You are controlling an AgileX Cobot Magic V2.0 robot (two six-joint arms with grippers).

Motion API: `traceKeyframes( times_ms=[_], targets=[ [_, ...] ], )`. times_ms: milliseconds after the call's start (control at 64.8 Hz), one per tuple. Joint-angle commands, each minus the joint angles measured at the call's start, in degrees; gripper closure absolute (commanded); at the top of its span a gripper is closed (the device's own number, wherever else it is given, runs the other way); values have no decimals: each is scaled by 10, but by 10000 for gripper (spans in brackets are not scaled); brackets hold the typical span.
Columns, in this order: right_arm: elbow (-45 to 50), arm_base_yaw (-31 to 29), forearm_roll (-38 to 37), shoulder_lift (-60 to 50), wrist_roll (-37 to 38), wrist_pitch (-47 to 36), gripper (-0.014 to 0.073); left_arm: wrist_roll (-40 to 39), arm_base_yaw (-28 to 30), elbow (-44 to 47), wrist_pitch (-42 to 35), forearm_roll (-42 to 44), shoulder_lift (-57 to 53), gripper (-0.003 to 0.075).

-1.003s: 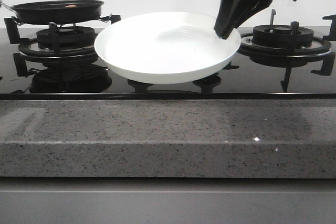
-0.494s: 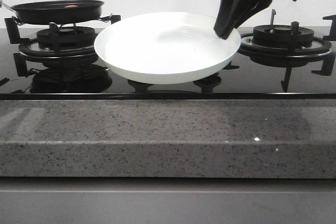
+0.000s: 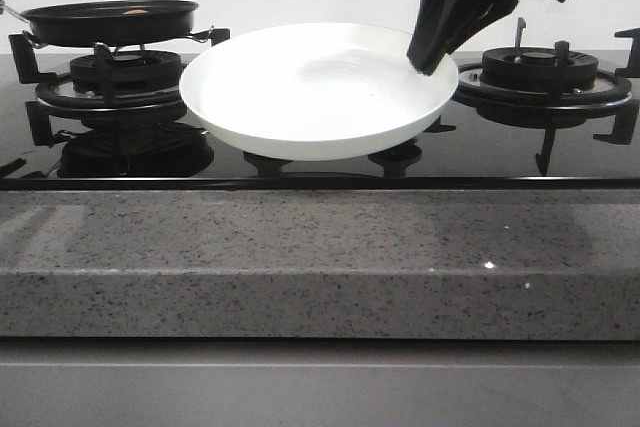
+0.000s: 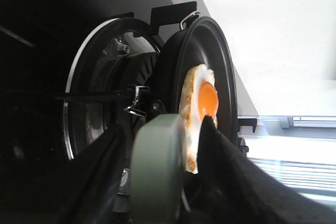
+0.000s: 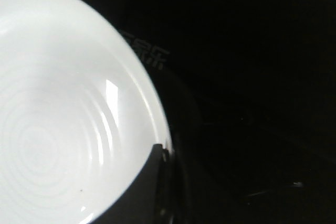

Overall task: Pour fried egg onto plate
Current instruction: 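Grasp the pale green pan handle with the left gripper and lift the pan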

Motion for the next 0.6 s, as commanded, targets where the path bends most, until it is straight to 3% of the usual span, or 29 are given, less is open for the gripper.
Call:
traceKeyframes(
  times_ms=[0, 586],
  targets=[
    [-13, 0, 13, -26, -3, -25, 662, 3, 9, -17, 17, -46, -30, 407],
    [-13, 0, 13, -26, -3, -25, 662, 3, 13, -17, 25, -58, -30, 407]
  ],
)
